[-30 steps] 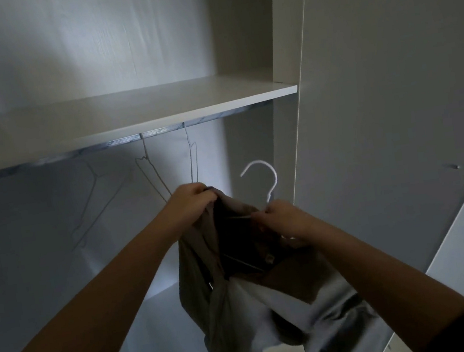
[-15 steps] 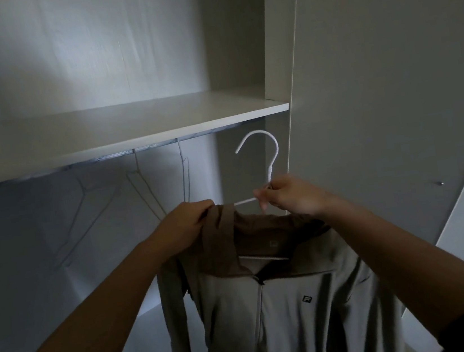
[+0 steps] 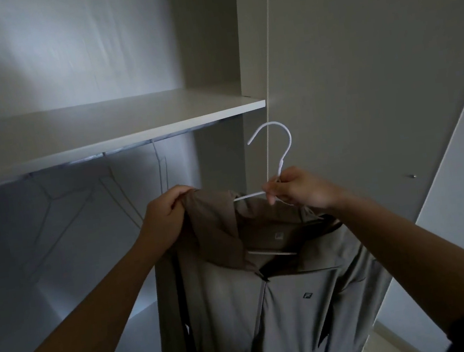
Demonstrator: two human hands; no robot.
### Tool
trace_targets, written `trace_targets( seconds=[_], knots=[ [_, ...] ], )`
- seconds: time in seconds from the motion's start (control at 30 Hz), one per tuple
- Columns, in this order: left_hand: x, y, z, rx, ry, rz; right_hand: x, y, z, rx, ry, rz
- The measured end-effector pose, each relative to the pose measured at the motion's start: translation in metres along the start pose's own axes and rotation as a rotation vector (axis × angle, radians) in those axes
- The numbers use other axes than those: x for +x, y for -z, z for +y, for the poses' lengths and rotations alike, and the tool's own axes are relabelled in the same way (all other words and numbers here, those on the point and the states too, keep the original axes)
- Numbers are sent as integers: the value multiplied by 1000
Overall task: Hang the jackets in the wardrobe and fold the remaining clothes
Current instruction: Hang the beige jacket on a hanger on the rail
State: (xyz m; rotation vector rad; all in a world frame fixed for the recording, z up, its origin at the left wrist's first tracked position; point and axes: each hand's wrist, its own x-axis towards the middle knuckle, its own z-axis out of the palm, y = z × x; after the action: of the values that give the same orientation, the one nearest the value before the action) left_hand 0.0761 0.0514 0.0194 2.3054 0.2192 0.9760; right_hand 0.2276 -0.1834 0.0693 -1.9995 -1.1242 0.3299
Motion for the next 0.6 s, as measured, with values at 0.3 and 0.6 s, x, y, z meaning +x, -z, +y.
trace_targets(
  seconds=[0.3,0.6],
  knots=[
    [10,-10,30,137,-191,-396,6,5,-8,84,-14,-150],
    [12,-15,21,273,-282,-212,-18,40,15,-199,-18,-77]
  ],
)
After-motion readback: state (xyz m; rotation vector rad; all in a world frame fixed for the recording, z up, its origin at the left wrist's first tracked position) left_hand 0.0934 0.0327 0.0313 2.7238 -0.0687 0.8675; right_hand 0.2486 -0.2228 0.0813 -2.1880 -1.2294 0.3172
